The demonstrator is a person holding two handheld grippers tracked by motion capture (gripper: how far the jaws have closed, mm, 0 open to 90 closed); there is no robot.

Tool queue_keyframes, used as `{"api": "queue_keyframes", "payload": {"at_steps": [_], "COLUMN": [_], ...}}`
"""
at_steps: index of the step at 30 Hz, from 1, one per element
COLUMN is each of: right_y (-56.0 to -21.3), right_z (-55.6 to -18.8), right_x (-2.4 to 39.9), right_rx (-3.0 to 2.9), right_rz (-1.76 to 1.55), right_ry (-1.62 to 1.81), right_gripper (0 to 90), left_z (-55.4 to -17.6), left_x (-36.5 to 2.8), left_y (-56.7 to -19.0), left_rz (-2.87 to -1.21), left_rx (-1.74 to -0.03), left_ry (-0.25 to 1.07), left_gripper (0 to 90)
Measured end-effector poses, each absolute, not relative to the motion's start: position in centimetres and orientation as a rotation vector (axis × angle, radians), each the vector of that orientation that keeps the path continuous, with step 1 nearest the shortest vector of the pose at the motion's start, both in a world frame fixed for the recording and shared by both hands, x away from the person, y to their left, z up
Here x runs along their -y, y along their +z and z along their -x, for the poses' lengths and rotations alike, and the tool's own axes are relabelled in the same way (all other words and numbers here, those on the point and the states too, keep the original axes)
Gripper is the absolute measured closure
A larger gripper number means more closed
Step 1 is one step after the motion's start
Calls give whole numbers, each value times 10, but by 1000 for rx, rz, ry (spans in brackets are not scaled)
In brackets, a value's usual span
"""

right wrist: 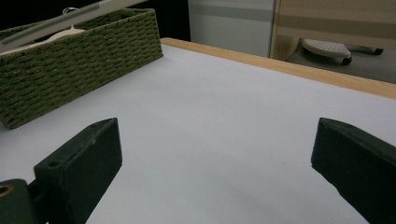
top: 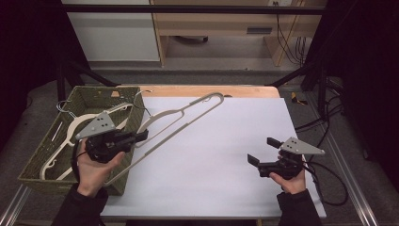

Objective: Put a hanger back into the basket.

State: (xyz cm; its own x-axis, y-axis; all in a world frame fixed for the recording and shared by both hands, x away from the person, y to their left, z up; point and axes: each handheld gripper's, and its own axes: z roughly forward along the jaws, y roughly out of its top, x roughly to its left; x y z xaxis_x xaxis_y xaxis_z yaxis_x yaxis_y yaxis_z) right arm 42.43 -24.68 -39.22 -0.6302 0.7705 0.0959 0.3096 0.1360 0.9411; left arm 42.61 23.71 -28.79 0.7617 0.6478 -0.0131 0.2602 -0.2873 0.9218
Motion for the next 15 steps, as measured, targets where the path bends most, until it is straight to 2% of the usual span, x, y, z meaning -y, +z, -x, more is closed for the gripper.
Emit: {"api": "queue_keyframes", "payload": {"at_steps": [15], "right_y": [-394], "right_z": [-424], "right_x": [249], "right_rx": [-1992], "right_rz": [-1067], "right_ry": [1472], "right_gripper": [5], "left_z": [-449], "left_x": [-288], "left_y": [-272], "left_rz": [-1856], "left_rx": [-766], "left_ry": [517], "left_gripper": [851]}}
